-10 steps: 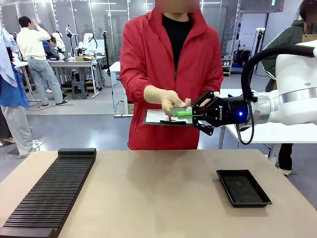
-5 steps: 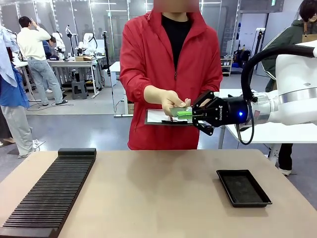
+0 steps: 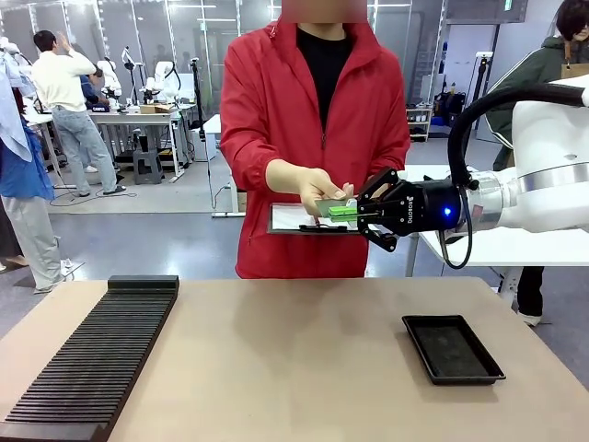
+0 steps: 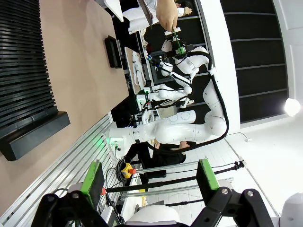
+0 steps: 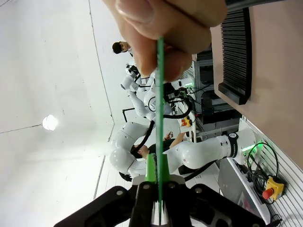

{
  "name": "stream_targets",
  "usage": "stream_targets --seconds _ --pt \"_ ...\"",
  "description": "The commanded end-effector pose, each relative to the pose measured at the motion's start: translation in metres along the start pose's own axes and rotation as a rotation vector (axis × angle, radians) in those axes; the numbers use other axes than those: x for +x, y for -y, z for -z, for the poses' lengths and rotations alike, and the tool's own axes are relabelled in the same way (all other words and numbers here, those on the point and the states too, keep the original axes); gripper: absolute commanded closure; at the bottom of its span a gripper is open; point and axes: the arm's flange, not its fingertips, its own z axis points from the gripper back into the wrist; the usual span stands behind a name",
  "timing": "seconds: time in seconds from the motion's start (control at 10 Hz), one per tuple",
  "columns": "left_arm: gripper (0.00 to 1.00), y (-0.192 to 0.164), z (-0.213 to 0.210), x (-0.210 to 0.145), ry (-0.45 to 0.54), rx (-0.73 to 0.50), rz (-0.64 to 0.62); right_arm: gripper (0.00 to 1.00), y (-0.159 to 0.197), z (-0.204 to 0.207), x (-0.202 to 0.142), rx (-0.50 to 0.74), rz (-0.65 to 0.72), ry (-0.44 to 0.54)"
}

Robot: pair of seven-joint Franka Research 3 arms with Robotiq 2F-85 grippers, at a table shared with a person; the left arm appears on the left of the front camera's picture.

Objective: Inspect the PCB.
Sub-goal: Place the Blank PCB in the ESD tray.

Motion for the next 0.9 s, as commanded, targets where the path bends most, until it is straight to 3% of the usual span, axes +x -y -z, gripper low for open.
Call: stream_targets --seconds 0.0,0.8 --pt "0.0 0.0034 0.0004 -0.0026 -0.006 0.009 0.001 1.0 -0.0023 0.0011 -0.0014 -0.002 -0.005 0.0" --pt "0.0 0.0034 0.0004 -0.0026 -0.006 0.009 0.001 1.0 -0.0023 0.0011 -0.0014 -0.002 -0.005 0.0"
